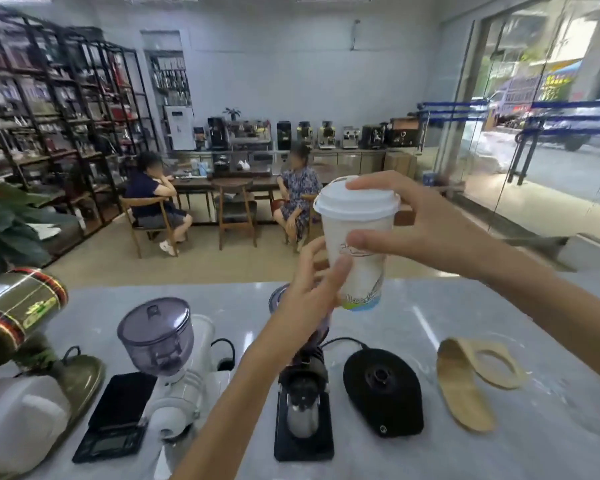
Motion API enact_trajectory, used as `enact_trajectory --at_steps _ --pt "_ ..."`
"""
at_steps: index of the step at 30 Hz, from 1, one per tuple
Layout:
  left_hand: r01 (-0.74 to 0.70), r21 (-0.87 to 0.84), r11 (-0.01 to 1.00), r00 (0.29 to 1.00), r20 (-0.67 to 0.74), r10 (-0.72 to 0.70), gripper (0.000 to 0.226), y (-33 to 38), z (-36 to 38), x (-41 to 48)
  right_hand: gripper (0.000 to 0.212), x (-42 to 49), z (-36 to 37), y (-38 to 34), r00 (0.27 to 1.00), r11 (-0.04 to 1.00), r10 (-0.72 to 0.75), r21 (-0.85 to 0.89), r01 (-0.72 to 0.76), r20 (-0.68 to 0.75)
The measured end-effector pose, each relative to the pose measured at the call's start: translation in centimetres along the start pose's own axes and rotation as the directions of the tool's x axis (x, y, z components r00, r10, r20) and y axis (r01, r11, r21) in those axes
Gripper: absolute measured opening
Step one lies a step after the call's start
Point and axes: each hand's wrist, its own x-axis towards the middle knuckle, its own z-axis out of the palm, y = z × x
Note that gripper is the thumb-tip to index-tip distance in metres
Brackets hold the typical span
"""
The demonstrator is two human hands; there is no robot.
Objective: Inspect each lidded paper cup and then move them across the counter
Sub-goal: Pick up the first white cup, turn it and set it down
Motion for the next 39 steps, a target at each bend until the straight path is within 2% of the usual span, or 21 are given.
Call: enact_trajectory --at_steps 2,4,6,7,8,12,16,18,20,22,25,27,28,30,32,34,35,39 --pt "0.146 -0.325 0.934 0.989 0.024 -0.147 0.063 0.9 1.8 2.2 0.060 1.7 -3.8 -1.4 1.000 0.998 -0.020 0.053 0.019 0.012" --pt "0.255 -0.608 0.752 0.967 0.178 -0.183 0.075 2.1 3.5 4.0 0.057 3.2 -7.0 -2.7 0.998 0.997 -0.056 0.054 0.054 0.040" --pt "0.323 -0.779 0.537 0.937 0.342 -0.068 0.081 4.1 4.7 5.2 0.052 4.3 -9.4 -3.5 0.994 0.992 -0.092 0.090 0.087 0.052" --pt "0.339 -0.822 0.457 0.926 0.379 -0.004 0.081 5.2 5.3 5.7 0.052 4.7 -10.3 -3.8 0.993 0.989 -0.102 0.114 0.096 0.050" --pt "0.337 -0.843 0.420 0.922 0.386 0.034 0.078 6.2 5.8 6.1 0.052 5.1 -11.0 -4.0 0.993 0.987 -0.109 0.126 0.102 0.048" --pt "0.329 -0.838 0.434 0.927 0.375 0.022 0.060 8.1 7.9 7.5 0.056 5.6 -13.0 -4.1 0.992 0.985 -0.119 0.128 0.112 0.050" --pt "0.378 -0.829 0.411 0.906 0.423 0.021 0.058 8.1 8.5 8.6 0.051 5.8 -14.0 -2.8 0.994 0.981 -0.102 0.172 0.092 0.049" --pt "0.327 -0.842 0.429 0.930 0.367 0.012 0.057 7.7 8.9 9.1 0.047 6.0 -14.2 -2.0 0.994 0.976 -0.084 0.205 0.069 0.068" --pt "0.178 -0.858 0.482 0.977 0.213 0.018 0.055 7.0 9.6 9.8 0.052 6.2 -14.1 -1.3 0.996 0.973 -0.064 0.226 0.049 0.059" --pt "-0.058 -0.793 0.607 0.997 -0.020 0.069 0.052 6.7 10.6 10.4 0.067 6.3 -13.6 -0.8 0.999 0.976 -0.047 0.214 0.047 -0.004" --pt "-0.364 -0.549 0.752 0.925 -0.306 0.225 0.055 6.3 12.1 10.5 0.093 6.3 -12.3 -0.5 0.993 0.986 -0.033 0.161 0.051 -0.110" --pt "-0.446 -0.438 0.780 0.876 -0.391 0.282 0.056 6.0 12.9 10.5 0.099 6.5 -11.9 -0.8 0.981 0.989 -0.057 0.125 0.080 -0.184" --pt "-0.456 -0.435 0.776 0.871 -0.396 0.290 0.054 5.9 13.0 10.5 0.097 6.7 -12.0 -0.9 0.975 0.989 -0.076 0.111 0.101 -0.211" --pt "-0.393 -0.563 0.728 0.914 -0.325 0.242 0.049 6.1 12.7 10.3 0.084 7.2 -12.6 -1.2 0.975 0.988 -0.100 0.095 0.121 -0.200" --pt "-0.173 -0.758 0.628 0.984 -0.099 0.151 0.051 6.5 11.8 10.3 0.071 7.6 -13.5 -1.2 0.989 0.989 -0.095 0.101 0.107 -0.116" --pt "0.070 -0.849 0.523 0.981 0.155 0.120 0.060 7.0 10.8 10.2 0.065 7.9 -14.2 -0.9 0.996 0.989 -0.080 0.122 0.084 -0.030" --pt "0.145 -0.862 0.485 0.966 0.229 0.117 0.061 7.1 10.4 10.2 0.064 8.1 -14.4 -0.6 0.997 0.987 -0.072 0.143 0.071 0.001" --pt "0.185 -0.868 0.462 0.964 0.253 0.088 0.059 7.2 10.3 10.1 0.059 8.1 -14.4 0.3 0.996 0.972 -0.072 0.228 0.057 0.059"
